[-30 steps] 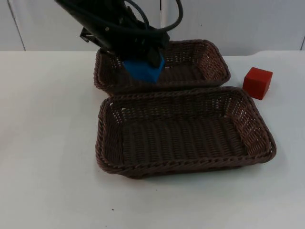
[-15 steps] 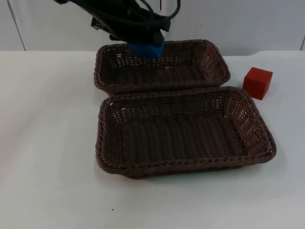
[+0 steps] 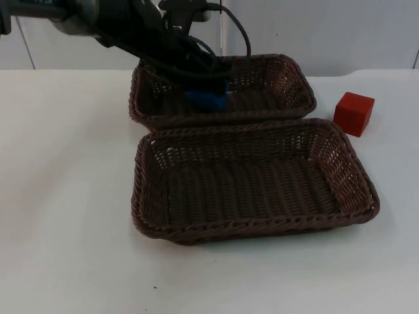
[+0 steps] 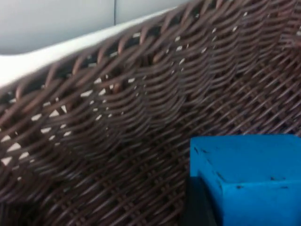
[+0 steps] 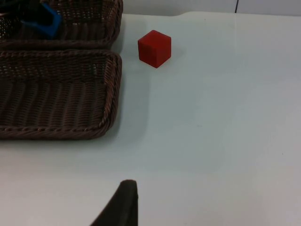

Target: Pick up one cube with the left hand and place it into the upper basket. Pick up one cube with the right hand and place it into the lower basket.

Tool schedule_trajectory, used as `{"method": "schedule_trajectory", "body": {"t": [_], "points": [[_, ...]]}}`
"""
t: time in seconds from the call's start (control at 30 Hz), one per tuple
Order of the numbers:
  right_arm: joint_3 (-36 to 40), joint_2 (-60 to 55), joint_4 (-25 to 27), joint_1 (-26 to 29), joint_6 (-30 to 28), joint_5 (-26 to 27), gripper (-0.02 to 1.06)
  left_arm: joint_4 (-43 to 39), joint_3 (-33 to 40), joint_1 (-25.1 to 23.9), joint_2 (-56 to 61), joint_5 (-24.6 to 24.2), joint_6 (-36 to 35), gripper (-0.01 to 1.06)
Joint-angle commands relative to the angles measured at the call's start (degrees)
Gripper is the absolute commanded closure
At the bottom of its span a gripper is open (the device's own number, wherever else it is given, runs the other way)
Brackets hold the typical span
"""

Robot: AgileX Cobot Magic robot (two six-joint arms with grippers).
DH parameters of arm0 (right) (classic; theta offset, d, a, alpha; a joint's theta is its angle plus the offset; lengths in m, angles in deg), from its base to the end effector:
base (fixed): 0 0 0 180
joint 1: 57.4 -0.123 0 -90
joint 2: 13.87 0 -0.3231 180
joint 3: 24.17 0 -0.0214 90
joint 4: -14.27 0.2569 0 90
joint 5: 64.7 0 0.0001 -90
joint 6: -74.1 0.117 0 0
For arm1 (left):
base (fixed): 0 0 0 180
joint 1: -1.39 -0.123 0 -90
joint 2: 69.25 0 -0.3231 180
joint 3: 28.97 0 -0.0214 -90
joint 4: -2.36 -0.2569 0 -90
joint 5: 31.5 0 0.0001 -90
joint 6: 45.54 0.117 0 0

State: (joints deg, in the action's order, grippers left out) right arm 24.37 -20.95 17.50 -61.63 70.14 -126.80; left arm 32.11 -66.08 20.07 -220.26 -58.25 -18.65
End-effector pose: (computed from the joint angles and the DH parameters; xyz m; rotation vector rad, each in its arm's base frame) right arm -0.0176 0.0045 0.2712 -0.1505 2.0485 0.0705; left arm 0.5629 -0.2180 0.1109 0.4932 2.3647 -0.4226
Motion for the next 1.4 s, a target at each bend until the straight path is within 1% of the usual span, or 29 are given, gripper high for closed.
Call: {"method": "schedule_trajectory", "body": {"t": [0.0, 0.33, 0.37, 0.4, 0.43, 0.5, 0.53, 0.67, 0.7, 0.77, 0.8, 0.83, 0.87, 0.93, 1.03, 1.13, 1.2, 1.3, 1.37], "points": [[0.09, 0.21, -0.06, 0.49, -0.21, 0.21, -0.01, -0.23, -0.41, -0.10, -0.45, 0.74, 0.06, 1.05], [0.09, 0.21, -0.06, 0.49, -0.21, 0.21, -0.01, -0.40, -0.41, -0.10, -1.12, 0.70, 0.06, 1.05], [0.09, 0.21, -0.06, 0.49, -0.21, 0.21, -0.01, -0.29, -0.41, -0.10, -1.12, 0.47, 0.06, 1.05], [0.09, 0.21, -0.06, 0.49, -0.21, 0.21, -0.01, -0.29, -0.41, -0.10, -1.12, 0.17, 0.06, 1.02], [0.09, 0.21, -0.06, 0.49, -0.21, 0.21, -0.01, -0.29, -0.41, -0.10, -1.12, 0.07, 0.06, 0.97], [0.09, 0.21, -0.06, 0.49, -0.21, 0.21, -0.01, -0.01, -0.41, -0.10, -1.01, -0.44, 0.06, 0.82], [0.09, 0.21, -0.06, 0.49, -0.21, 0.21, -0.01, -0.01, -0.41, -0.10, -1.01, -0.44, 0.06, 0.82], [0.09, 0.21, -0.06, 0.49, -0.21, 0.21, -0.01, 0.08, -1.04, -0.10, -0.39, -1.85, 0.06, 0.37], [0.09, 0.21, -0.06, 0.49, -0.21, 0.21, -0.01, 0.08, -1.04, -0.10, -0.39, -1.85, 0.06, 0.37], [0.09, 0.21, -0.06, 0.49, -0.32, 0.21, -0.01, 0.70, -1.03, -0.10, 0.89, -2.57, 0.06, 0.16], [0.09, 0.21, -0.06, 0.49, -0.32, 0.21, -0.01, 0.70, -1.03, -0.10, 1.57, -3.05, 0.06, 0.10], [0.09, 0.21, -0.06, 0.49, -0.32, 0.21, -0.01, 0.70, -1.03, -0.10, 1.57, -3.05, 0.06, 0.10], [0.09, 0.21, -0.06, 0.49, -0.32, 0.21, -0.01, 0.70, -1.03, -0.10, 2.27, -3.48, 0.06, 0.07], [0.09, 0.21, -0.06, 0.49, -0.32, 0.21, -0.01, 0.70, -1.03, -0.10, 4.15, -4.78, 0.06, 0.04], [0.09, 0.21, -0.06, 0.49, -0.32, 0.21, -0.01, 0.70, -1.03, -0.10, 6.51, -6.08, 0.06, 0.04], [0.09, 0.21, -0.06, 0.49, -0.32, 0.21, -0.01, 0.58, -1.03, -0.10, 10.47, -8.56, 0.06, 0.04], [0.09, 0.21, -0.06, 0.49, -0.32, 0.21, -0.01, 0.58, -1.03, -0.10, 11.88, -9.16, 0.06, 0.04], [0.09, 0.21, -0.06, 0.49, -0.32, 0.21, -0.01, 0.58, -1.03, -0.10, 16.44, -11.78, -0.23, 0.04], [0.09, 0.21, -0.06, 0.49, -0.32, 0.21, -0.01, 0.58, -1.03, -0.10, 17.50, -12.40, -0.23, 0.04]]}}
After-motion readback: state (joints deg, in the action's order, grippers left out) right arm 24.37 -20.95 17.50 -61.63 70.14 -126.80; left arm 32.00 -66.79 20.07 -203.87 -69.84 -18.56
